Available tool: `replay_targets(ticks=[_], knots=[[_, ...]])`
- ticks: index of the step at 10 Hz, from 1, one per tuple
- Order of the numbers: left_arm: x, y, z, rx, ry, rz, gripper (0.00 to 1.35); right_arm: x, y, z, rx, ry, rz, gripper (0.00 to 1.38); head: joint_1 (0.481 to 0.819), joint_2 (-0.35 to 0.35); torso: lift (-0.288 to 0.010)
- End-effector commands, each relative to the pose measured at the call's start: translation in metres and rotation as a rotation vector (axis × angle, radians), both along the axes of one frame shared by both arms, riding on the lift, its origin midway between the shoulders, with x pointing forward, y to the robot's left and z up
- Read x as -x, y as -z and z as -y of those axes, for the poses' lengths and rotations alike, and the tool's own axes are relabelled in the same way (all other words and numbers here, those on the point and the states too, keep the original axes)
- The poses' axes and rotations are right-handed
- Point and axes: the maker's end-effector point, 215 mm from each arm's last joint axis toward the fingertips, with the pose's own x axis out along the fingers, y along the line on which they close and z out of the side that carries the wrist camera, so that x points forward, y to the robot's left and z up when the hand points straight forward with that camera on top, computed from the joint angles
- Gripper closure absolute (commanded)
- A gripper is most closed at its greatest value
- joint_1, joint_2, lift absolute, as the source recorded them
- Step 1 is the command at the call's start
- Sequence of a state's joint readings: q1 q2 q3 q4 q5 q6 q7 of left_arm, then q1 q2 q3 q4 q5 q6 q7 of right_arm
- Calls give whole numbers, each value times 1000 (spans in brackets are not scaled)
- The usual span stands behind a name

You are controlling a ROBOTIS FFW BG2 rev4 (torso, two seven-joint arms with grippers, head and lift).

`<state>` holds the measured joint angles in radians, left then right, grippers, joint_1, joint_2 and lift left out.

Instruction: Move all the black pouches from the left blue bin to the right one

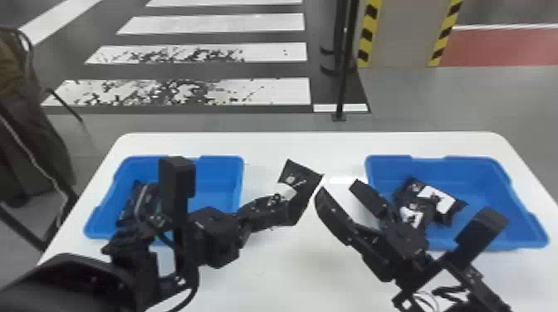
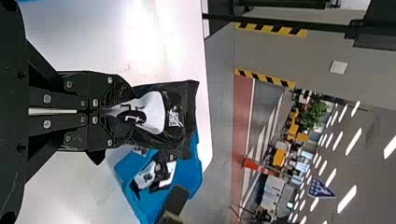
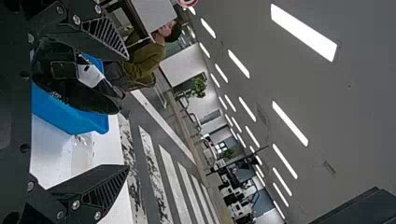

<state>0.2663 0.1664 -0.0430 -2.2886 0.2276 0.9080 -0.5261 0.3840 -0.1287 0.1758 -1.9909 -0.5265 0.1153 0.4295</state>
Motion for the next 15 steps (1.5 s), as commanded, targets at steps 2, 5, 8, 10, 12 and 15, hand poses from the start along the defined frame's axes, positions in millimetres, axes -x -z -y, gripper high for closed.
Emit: replay_targets(ticks=[2, 5, 8, 10, 12, 15], knots=[[10, -8, 34, 44, 75, -3, 1200, -13, 2, -9, -32, -17, -10, 225, 695, 30, -140], [17, -9, 48, 66, 105, -16, 1200, -16, 14, -25, -123, -51, -83, 984, 695, 14, -140], [18, -8, 48, 77, 105, -23, 1196, -19, 7, -20, -131, -33, -61, 1280, 695, 6, -140], [17, -4, 47, 103, 93, -37, 565, -23, 6, -15, -132, -24, -58, 1280, 695, 3, -140], [20, 6, 33, 102, 62, -62, 71, -54, 13, 34, -73, 60, -41, 1280, 695, -4, -140], [19, 4, 25, 118, 40, -54, 193, -110, 23, 162, 185, 251, -7, 1280, 695, -103, -140]])
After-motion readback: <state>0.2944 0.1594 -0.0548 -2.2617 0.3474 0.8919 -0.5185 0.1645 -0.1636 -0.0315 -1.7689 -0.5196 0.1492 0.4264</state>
